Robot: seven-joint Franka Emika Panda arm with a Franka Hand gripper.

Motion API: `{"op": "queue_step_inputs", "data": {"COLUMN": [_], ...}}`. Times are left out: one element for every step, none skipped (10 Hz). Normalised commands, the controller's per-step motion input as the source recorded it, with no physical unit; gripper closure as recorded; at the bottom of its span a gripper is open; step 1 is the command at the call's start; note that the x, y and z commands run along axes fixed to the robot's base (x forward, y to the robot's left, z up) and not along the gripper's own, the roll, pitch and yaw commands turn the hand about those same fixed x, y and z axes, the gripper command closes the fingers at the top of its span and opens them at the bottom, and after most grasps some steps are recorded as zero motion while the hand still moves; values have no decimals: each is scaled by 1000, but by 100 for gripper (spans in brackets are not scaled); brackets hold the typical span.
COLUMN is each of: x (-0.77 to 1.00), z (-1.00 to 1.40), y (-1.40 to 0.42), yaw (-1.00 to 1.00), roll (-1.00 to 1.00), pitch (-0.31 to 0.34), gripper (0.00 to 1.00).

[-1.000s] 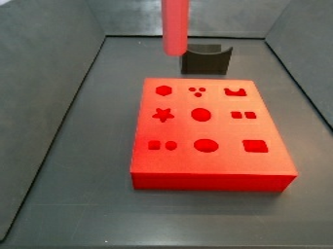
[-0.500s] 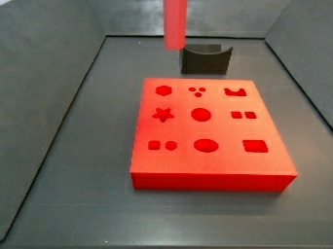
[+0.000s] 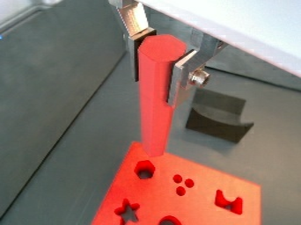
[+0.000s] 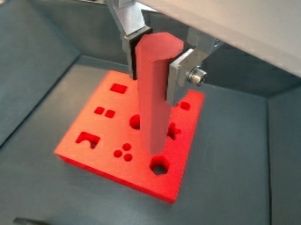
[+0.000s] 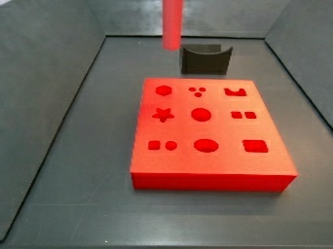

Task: Insert the hexagon object.

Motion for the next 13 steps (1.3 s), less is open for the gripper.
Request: {"op": "queue_step_inputs", "data": {"x": [0, 0, 0, 0, 0, 71, 134, 154, 97, 0, 0, -94, -114], "z": [-300, -357, -420, -511, -503, -494, -586, -514, -320, -223, -191, -69, -60], "y": [0, -143, -157, -77, 0, 0, 0, 0, 0, 26, 74, 26, 0], "yaw": [-420, -211, -149, -91, -51, -94, -120, -160, -117, -37, 0, 9, 69], "roll": [66, 143, 177, 86, 47, 33, 0, -34, 0, 0, 0, 0, 0], "pitch": [0, -1, -21, -120, -134, -60, -34, -50, -40, -44, -66, -59, -89], "gripper": [100, 100, 100, 100, 100, 100, 100, 100, 100, 100, 100, 100, 100]}}
